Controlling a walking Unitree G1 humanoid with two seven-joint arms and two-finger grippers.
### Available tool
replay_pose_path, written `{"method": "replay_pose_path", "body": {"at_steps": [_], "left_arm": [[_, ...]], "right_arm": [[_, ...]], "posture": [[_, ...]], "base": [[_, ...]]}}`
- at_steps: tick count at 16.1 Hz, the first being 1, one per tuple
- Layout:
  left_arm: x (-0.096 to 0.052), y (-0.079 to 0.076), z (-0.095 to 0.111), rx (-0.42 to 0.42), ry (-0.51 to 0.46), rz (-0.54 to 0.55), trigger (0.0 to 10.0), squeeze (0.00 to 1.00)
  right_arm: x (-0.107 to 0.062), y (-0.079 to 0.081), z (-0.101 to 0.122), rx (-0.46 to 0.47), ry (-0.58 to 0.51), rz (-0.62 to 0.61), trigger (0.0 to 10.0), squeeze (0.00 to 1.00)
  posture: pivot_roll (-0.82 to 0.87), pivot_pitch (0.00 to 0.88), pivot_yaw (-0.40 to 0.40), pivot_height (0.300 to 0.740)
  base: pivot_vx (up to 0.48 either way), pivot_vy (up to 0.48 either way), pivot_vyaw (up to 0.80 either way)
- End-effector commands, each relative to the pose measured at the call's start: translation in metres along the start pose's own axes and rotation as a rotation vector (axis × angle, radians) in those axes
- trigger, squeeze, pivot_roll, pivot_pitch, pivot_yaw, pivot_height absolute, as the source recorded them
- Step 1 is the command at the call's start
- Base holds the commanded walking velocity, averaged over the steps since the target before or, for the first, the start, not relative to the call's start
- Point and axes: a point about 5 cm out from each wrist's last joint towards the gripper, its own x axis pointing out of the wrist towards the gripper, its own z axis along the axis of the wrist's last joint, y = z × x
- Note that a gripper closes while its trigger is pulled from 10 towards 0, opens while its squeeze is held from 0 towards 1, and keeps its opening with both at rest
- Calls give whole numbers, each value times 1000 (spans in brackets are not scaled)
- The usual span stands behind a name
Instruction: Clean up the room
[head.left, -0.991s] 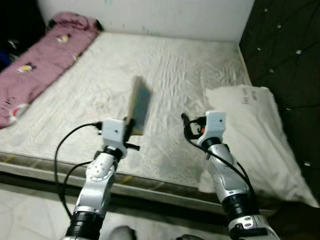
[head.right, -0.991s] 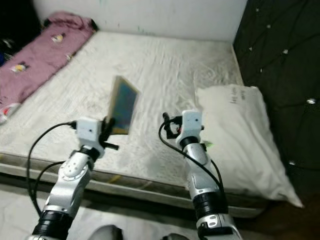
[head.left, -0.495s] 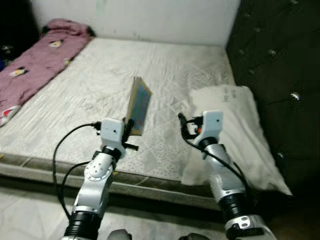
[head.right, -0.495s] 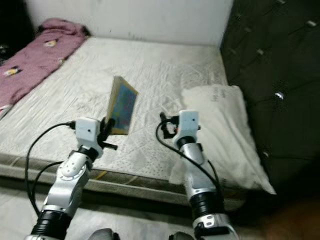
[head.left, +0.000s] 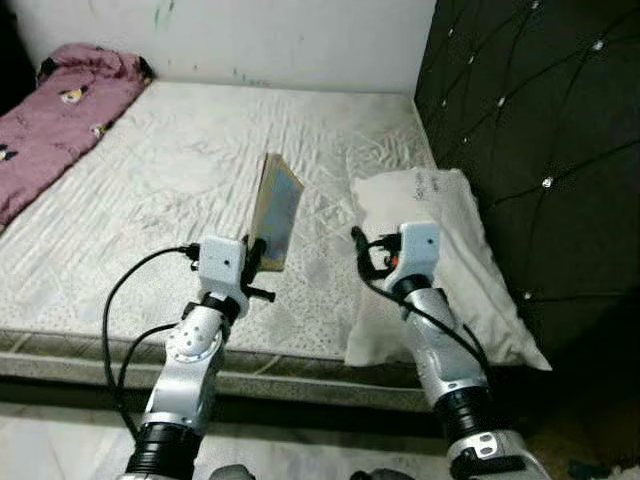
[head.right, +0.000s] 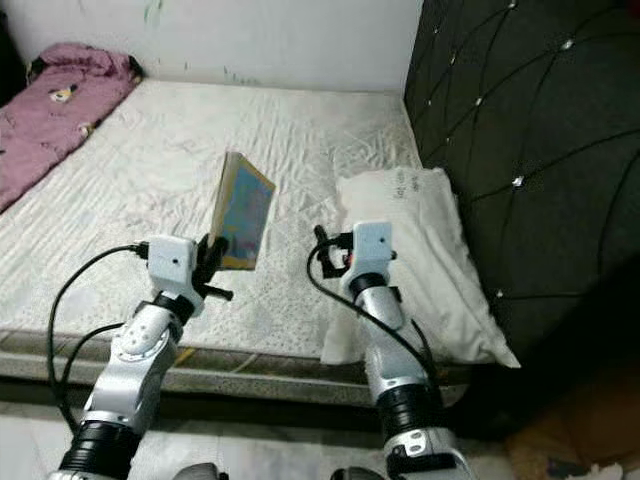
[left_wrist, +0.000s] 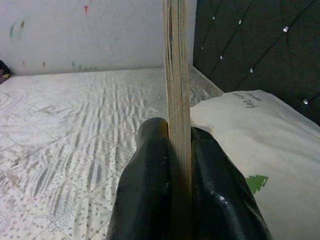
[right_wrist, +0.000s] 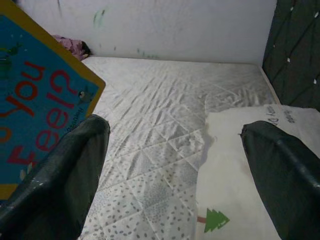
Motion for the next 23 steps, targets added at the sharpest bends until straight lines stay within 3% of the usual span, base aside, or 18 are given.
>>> {"method": "replay_pose_path", "body": {"at_steps": [1, 5, 10, 16, 23], "left_arm": [[3, 0, 12, 9, -59, -7, 10000, 0], [3, 0, 11, 9, -56, -9, 10000, 0], [3, 0, 10, 8, -46, -10, 10000, 0], [4, 1, 9, -11, -38, 0, 10000, 0], [5, 0, 9, -15, -36, -1, 10000, 0]], "right_arm": [[1, -1, 3, -10, -11, 1, 10000, 0], [1, -1, 3, -15, -11, 4, 10000, 0], [1, 0, 3, -13, -13, 4, 10000, 0], [2, 0, 3, -9, -12, 1, 10000, 0], [2, -1, 2, -9, -6, -1, 10000, 0]], "posture": [[92, 0, 0, 740], [92, 0, 0, 740], [90, 0, 1, 740], [91, 0, 2, 740], [90, 0, -1, 740]], "base": [[319, 0, 0], [397, 0, 0], [314, 0, 673], [0, 0, 0], [0, 480, 0]]}}
